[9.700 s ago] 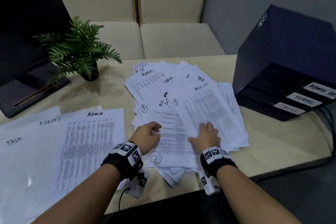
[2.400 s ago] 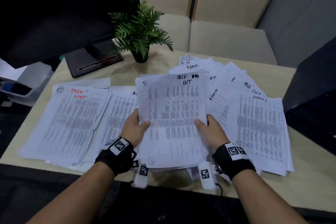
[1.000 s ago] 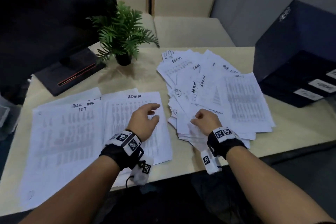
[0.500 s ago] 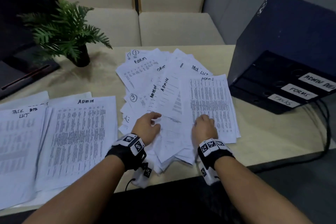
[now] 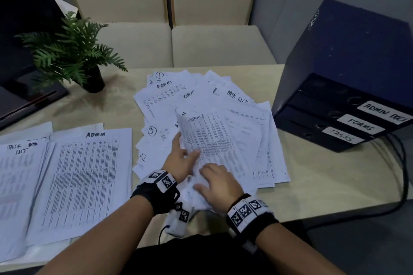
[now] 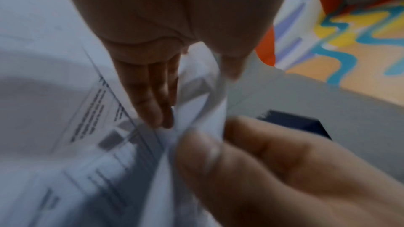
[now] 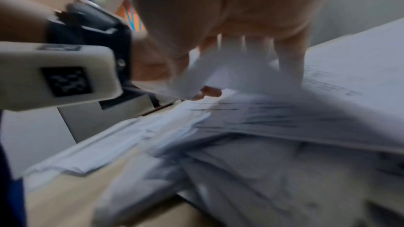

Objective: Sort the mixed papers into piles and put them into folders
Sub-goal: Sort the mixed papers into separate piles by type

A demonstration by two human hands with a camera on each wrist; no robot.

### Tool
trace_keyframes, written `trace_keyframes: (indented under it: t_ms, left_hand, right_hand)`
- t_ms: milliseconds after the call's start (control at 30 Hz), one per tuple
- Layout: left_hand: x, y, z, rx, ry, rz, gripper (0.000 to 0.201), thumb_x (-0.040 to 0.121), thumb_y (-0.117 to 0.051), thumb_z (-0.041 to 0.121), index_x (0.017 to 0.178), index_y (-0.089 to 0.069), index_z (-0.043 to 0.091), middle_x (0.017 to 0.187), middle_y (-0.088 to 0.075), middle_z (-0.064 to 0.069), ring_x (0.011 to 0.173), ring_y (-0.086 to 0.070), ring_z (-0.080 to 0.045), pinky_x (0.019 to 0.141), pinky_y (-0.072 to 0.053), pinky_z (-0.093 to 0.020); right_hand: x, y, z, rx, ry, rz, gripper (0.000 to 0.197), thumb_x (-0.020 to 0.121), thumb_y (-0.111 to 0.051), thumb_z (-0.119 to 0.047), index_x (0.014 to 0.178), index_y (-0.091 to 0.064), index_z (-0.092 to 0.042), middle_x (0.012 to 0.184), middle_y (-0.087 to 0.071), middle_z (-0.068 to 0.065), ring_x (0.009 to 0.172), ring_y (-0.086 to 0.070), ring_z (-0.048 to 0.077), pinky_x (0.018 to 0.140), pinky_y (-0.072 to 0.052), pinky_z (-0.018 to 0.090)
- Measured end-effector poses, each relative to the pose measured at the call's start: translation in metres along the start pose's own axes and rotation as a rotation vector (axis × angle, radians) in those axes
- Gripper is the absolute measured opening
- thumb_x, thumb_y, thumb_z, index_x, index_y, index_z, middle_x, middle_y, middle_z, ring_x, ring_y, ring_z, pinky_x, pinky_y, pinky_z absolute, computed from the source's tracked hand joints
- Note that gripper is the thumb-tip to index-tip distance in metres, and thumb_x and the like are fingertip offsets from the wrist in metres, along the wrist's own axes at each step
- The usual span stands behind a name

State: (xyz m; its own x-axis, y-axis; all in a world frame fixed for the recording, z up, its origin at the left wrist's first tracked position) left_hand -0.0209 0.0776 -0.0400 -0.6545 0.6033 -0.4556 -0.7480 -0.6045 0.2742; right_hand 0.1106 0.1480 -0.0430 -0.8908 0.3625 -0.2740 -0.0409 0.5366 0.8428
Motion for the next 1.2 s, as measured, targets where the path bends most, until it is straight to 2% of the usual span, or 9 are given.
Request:
trace_keyframes:
  t_ms: [100, 200, 467, 600, 733, 900, 1067, 1133, 1200]
  left_hand:
    - [-0.002, 0.02, 0.0, 0.094, 0.012, 0.196, 0.065, 0.088, -0.057, 0.01, 0.142, -0.023, 0.016, 0.105, -0.057, -0.005, 0.086, -0.055, -0.023, 0.076, -0.043, -0.031]
    - [-0.005, 0.049, -0.012, 0.133, 0.059, 0.218, 0.055, 0.087, -0.052, 0.001, 0.137, -0.033, 0.013, 0.118, -0.057, -0.01, 0.095, -0.054, -0.025, 0.08, -0.042, -0.033]
    - [-0.007, 0.076, -0.029, 0.16, 0.084, 0.292, 0.05, 0.09, -0.052, 0.001, 0.137, -0.038, 0.01, 0.13, -0.056, -0.012, 0.112, -0.056, -0.029, 0.089, -0.039, -0.028]
    - [-0.009, 0.076, -0.03, 0.117, 0.092, 0.304, 0.052, 0.089, -0.051, -0.001, 0.138, -0.038, 0.012, 0.126, -0.058, -0.01, 0.099, -0.055, -0.022, 0.087, -0.039, -0.026]
    - [-0.013, 0.078, -0.032, 0.096, 0.114, 0.298, 0.053, 0.087, -0.051, -0.003, 0.136, -0.039, 0.014, 0.116, -0.058, -0.005, 0.093, -0.053, -0.019, 0.083, -0.041, -0.029]
    - [-0.02, 0.092, -0.042, 0.14, 0.157, 0.344, 0.053, 0.088, -0.048, -0.004, 0.135, -0.039, 0.016, 0.107, -0.058, -0.005, 0.084, -0.053, -0.021, 0.069, -0.042, -0.027]
    - [-0.025, 0.105, -0.058, 0.125, 0.189, 0.346, 0.056, 0.086, -0.047, -0.004, 0.135, -0.042, 0.021, 0.099, -0.064, -0.003, 0.072, -0.061, -0.018, 0.055, -0.047, -0.025]
    - [-0.028, 0.107, -0.06, 0.151, 0.181, 0.349, 0.056, 0.087, -0.048, -0.004, 0.137, -0.041, 0.021, 0.1, -0.064, -0.002, 0.068, -0.058, -0.01, 0.052, -0.043, -0.021]
    - [-0.032, 0.112, -0.062, 0.19, 0.173, 0.358, 0.056, 0.088, -0.049, -0.004, 0.138, -0.041, 0.02, 0.103, -0.061, -0.001, 0.066, -0.052, -0.005, 0.052, -0.037, -0.017]
  right_hand:
    - [0.003, 0.009, 0.006, 0.139, -0.034, 0.018, 0.052, 0.093, -0.053, -0.051, 0.131, -0.056, -0.017, 0.138, -0.048, -0.003, 0.124, -0.043, 0.019, 0.105, -0.033, 0.034]
    - [0.012, 0.029, 0.037, 0.171, -0.223, 0.147, 0.047, 0.094, -0.055, -0.04, 0.134, -0.051, -0.016, 0.14, -0.046, 0.0, 0.126, -0.042, 0.02, 0.106, -0.036, 0.036]
    - [0.06, 0.058, 0.072, 0.093, -0.423, 0.225, 0.045, 0.091, -0.06, -0.032, 0.133, -0.052, -0.016, 0.141, -0.045, 0.004, 0.126, -0.041, 0.026, 0.106, -0.035, 0.037]
    - [0.077, 0.065, 0.07, -0.034, -0.437, 0.236, 0.045, 0.087, -0.061, -0.032, 0.128, -0.052, -0.015, 0.143, -0.04, 0.005, 0.128, -0.035, 0.029, 0.104, -0.031, 0.04]
    - [0.088, 0.071, 0.075, -0.103, -0.469, 0.128, 0.077, 0.083, -0.066, -0.045, 0.147, -0.03, -0.019, 0.158, -0.018, 0.008, 0.14, -0.023, 0.032, 0.109, -0.028, 0.045]
    - [0.084, 0.07, 0.082, -0.196, -0.547, 0.049, 0.072, 0.081, -0.063, -0.058, 0.135, -0.041, -0.016, 0.135, -0.042, 0.013, 0.121, -0.043, 0.033, 0.091, -0.042, 0.044]
    - [0.086, 0.076, 0.089, -0.189, -0.559, 0.055, 0.093, 0.074, -0.07, -0.06, 0.145, -0.027, -0.018, 0.142, -0.038, 0.011, 0.128, -0.037, 0.034, 0.101, -0.034, 0.047]
    - [0.085, 0.075, 0.087, -0.181, -0.586, 0.052, 0.075, 0.081, -0.068, -0.051, 0.138, -0.037, -0.016, 0.135, -0.046, 0.012, 0.124, -0.043, 0.033, 0.1, -0.034, 0.047]
    - [0.083, 0.077, 0.085, -0.066, -0.565, 0.178, 0.031, 0.09, -0.058, -0.029, 0.115, -0.051, -0.013, 0.116, -0.057, 0.013, 0.107, -0.054, 0.034, 0.091, -0.041, 0.043]
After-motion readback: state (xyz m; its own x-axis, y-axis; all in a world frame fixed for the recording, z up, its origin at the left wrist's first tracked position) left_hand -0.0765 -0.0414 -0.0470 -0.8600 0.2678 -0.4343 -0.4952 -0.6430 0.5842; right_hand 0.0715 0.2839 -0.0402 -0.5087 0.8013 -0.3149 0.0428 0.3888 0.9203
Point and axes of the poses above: each hand's wrist, its own x-axis towards the middle knuckle, its own y-axis out of the back of the hand, z = x × y, the point moved 3 cm from there along x, towards the middle knuckle
